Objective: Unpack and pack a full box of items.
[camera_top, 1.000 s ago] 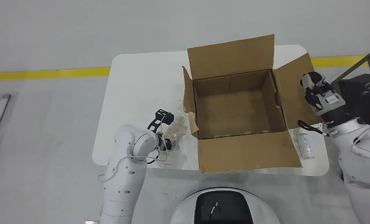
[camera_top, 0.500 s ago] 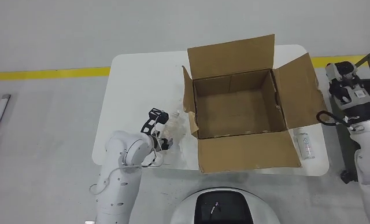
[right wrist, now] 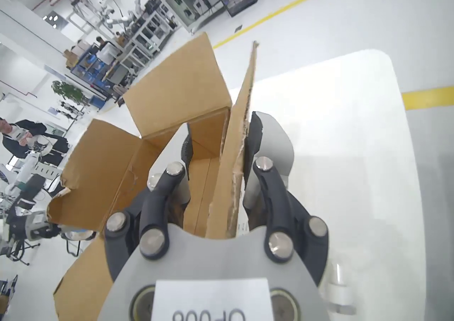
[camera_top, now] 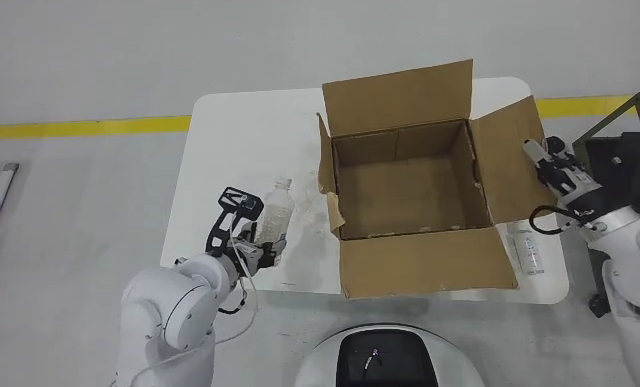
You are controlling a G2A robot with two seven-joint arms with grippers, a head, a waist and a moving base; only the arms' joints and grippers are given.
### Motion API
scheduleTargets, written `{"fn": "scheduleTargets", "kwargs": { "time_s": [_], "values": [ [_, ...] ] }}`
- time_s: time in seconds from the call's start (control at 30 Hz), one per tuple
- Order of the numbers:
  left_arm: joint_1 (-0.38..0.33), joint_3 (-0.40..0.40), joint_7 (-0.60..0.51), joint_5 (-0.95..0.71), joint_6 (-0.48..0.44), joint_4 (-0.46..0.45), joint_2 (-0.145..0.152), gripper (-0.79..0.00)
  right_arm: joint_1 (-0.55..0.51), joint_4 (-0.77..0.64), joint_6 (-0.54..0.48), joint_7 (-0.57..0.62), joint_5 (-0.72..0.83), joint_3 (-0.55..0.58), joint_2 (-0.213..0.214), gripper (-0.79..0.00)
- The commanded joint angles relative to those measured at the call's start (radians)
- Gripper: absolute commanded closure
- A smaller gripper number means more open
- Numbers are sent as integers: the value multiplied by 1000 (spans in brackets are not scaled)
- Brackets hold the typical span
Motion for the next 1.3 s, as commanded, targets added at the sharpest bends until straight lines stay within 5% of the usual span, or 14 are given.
{"fn": "scheduleTargets", "kwargs": {
  "time_s": [0.0, 0.17, 0.53, 0.9, 1.27],
  "values": [
    [-5, -1, -2, 1, 7, -45, 3, 0, 4, 13, 9, 11, -4, -15, 0, 0],
    [-45, 12, 2, -28, 19, -126, 8, 0, -5, 12, 2, 2, -10, -38, 1, 0],
    [-212, 70, 34, -70, 37, -131, 15, 0, -54, -38, -2, -24, 5, -39, 2, 0],
    [-441, 317, -42, -121, 96, -131, 6, 0, -84, -85, 11, -57, -4, -27, 4, 0],
    [-515, 483, -40, -113, 176, -107, -9, 0, -97, -116, 18, -69, -3, -23, 6, 0]
  ]
}}
